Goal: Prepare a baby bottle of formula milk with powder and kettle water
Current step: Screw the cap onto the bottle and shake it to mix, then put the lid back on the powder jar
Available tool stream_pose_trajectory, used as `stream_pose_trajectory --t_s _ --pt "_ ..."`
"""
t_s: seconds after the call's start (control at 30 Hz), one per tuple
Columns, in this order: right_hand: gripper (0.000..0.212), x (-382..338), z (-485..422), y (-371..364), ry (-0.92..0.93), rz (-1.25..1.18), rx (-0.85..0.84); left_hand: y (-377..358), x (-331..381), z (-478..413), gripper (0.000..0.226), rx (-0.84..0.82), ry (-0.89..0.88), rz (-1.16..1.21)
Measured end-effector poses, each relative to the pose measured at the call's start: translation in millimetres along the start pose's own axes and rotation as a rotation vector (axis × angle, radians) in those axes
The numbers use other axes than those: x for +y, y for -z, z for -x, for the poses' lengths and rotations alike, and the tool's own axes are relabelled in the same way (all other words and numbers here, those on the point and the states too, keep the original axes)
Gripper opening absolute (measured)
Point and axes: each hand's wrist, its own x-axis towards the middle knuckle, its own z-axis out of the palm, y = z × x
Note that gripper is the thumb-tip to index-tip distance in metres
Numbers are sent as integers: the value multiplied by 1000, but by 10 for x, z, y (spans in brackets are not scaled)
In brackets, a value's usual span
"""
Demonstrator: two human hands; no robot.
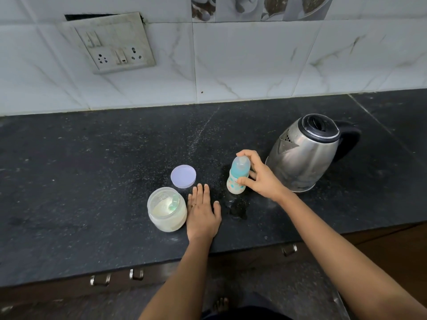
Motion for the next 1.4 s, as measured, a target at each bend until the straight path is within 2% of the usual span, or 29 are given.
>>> stream_pose_trajectory --t_s 0.23,0.3,0.4,0.47,0.57,0.67,0.77,0.9,1.0,1.1,1.17,1.23,1.3,1.33,1.4 --pt "81 16 34 -20 34 158 6 17 7 15 59 2 -20 -3" --pt "83 -18 101 -83 136 227 166 9 -9 29 59 13 -35 7" --pt "64 -125 195 -276 420 299 460 36 -16 127 62 26 -117 16" --pt "55 -171 197 -443 532 319 468 52 -20 250 57 49 -221 81" --pt "54 -224 58 -644 487 336 319 92 -79 543 45 109 -295 162" --pt "60 -278 -211 -829 313 380 180 185 -207 849 33 212 -223 222" --pt "80 -276 -496 -1026 105 433 -34 295 -362 1062 29 313 -100 248" --pt "113 -145 -831 -1263 -69 456 -218 441 -508 1089 45 465 185 333" --pt "116 -61 -964 -1387 -120 469 -235 576 -569 983 67 471 290 412" --pt "107 -104 -1002 -1401 -76 498 -187 696 -653 841 87 403 292 508" --pt "102 -213 -1015 -1341 52 630 -213 762 -673 757 90 360 269 577" --pt "102 -416 -1017 -1227 203 891 -388 832 -658 693 86 342 238 635" --pt "114 -700 -988 -1103 249 1074 -645 896 -643 634 83 339 215 670" --pt "121 -849 -958 -1051 234 1101 -739 917 -642 605 82 333 210 685" --pt "127 -1106 -899 -991 242 1054 -812 936 -646 546 82 315 202 705"
